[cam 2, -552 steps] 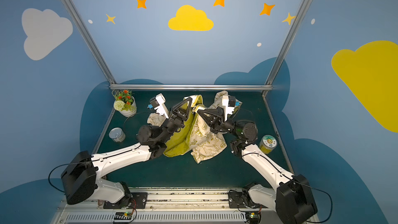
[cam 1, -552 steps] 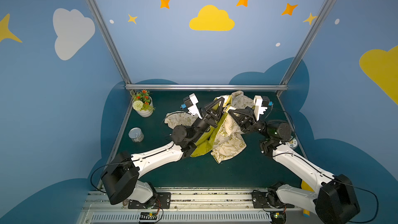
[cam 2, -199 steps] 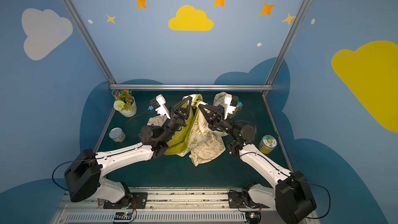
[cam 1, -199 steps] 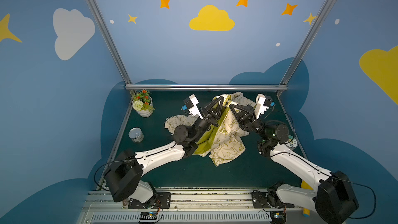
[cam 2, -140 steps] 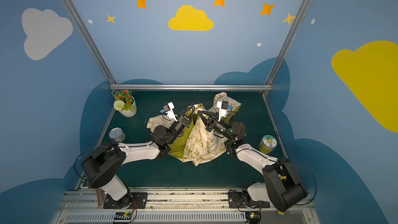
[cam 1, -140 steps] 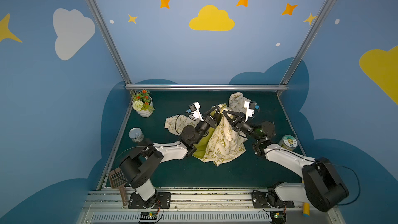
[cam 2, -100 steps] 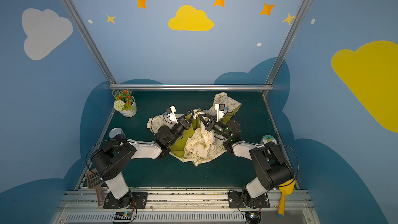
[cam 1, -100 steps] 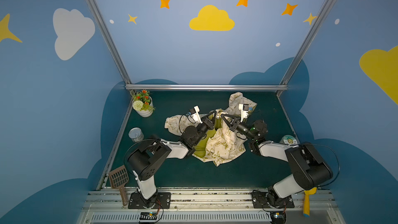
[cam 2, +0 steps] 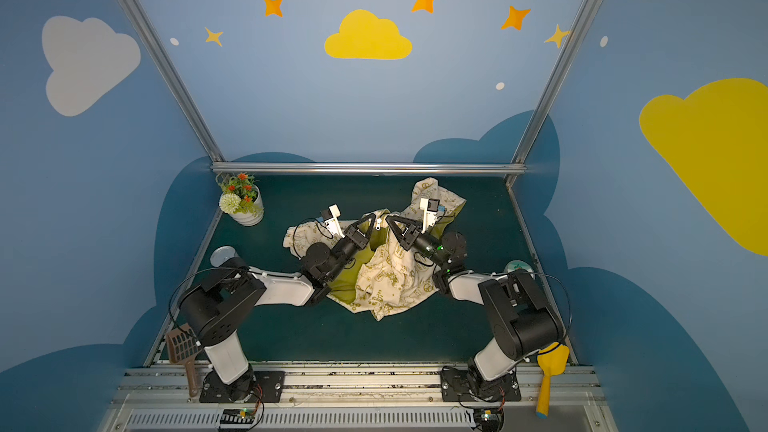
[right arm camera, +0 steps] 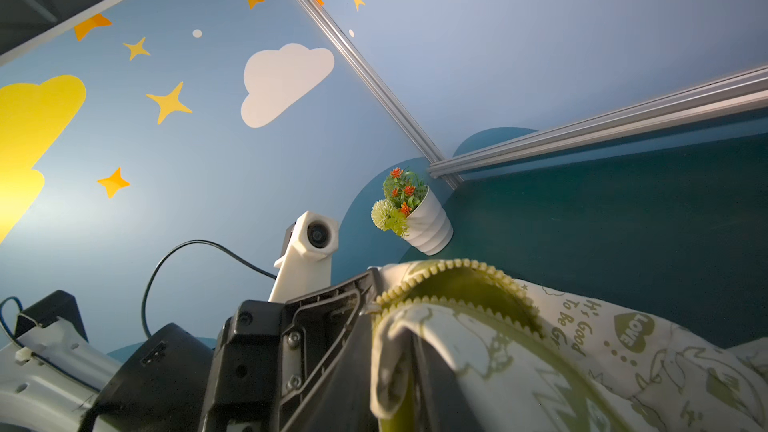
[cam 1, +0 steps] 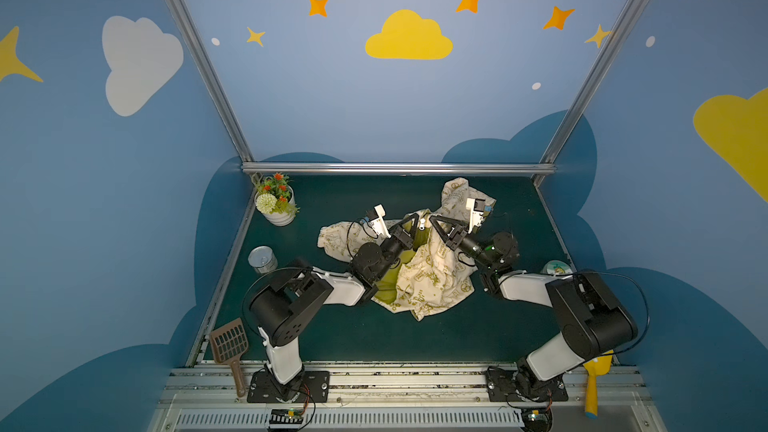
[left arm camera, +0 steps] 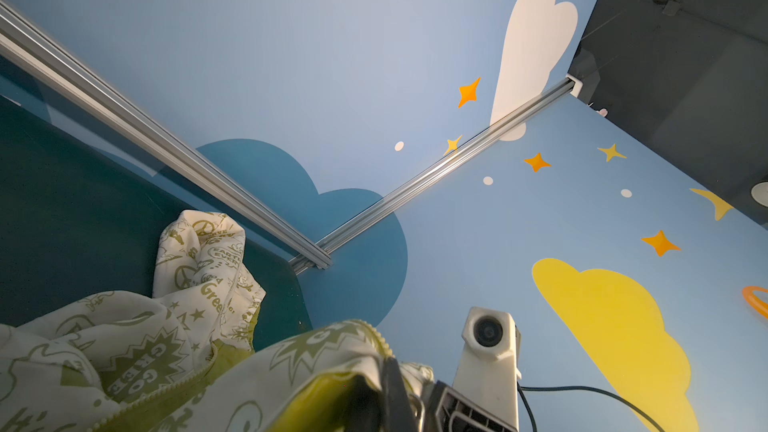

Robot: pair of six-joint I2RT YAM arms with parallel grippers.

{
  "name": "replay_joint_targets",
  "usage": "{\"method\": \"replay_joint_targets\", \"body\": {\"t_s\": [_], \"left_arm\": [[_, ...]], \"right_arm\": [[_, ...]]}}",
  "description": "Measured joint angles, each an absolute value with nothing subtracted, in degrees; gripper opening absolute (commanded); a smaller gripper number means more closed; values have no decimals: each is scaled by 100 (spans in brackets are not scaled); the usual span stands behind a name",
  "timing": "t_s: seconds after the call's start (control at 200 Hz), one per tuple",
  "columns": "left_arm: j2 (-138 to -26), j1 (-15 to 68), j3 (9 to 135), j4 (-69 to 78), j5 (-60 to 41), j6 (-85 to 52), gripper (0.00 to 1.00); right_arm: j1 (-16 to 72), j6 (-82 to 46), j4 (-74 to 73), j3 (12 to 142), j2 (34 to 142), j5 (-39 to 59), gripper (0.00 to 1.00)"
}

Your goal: Zip up the jacket

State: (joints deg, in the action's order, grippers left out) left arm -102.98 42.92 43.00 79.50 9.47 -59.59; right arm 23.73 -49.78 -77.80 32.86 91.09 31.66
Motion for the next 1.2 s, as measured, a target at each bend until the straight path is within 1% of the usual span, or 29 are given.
{"method": "replay_joint_targets", "body": {"t_s": [0.15, 0.255, 0.315, 0.411, 0.516, 0.576, 0.616, 0.681, 0.761, 0.856, 0.941, 1.041, 1.202], "left_arm": [[-10228, 4287, 4283, 7861, 934, -5935, 3], [-9957, 4248, 4285, 7358, 816, -5981, 3], [-9745, 4235, 4285, 7057, 727, -5979, 3], [-9522, 4213, 4287, 6820, 679, -5979, 3], [-9483, 4200, 4287, 6729, 615, -5990, 3], [-9483, 4193, 4287, 6643, 578, -6036, 3], [-9480, 4182, 4287, 6584, 534, -6073, 3], [-9452, 4174, 4287, 6431, 443, -6136, 3], [-9354, 4169, 4287, 6198, 364, -6189, 3], [-9209, 4163, 4287, 6036, 325, -6233, 3], [-9122, 4163, 4287, 5966, 307, -6254, 3], [-9050, 4163, 4285, 5905, 290, -6289, 3], [-8932, 4163, 4239, 5863, 287, -6333, 3]], "right_arm": [[2366, -5048, -7835, 3122, 9098, 3135, 32], [2335, -5078, -7837, 2912, 9000, 3087, 39], [2296, -5098, -7837, 2788, 8884, 3076, 45], [2252, -5100, -7791, 2683, 8656, 3096, 51], [2231, -4950, -7365, 2639, 8239, 3151, 58], [2228, -4696, -6764, 2635, 7824, 3179, 61], [2239, -4399, -6246, 2650, 7500, 3168, 63], [2353, -3717, -5017, 2783, 6836, 2980, 66], [2768, -2655, -3286, 3236, 6069, 2353, 67], [3214, -1588, -1957, 3719, 5459, 1688, 69], [3382, -775, -1232, 3916, 5170, 1234, 73], [3677, 276, -714, 3962, 5140, 635, 75], [4309, 1885, -425, 3959, 5301, -51, 75]]}}
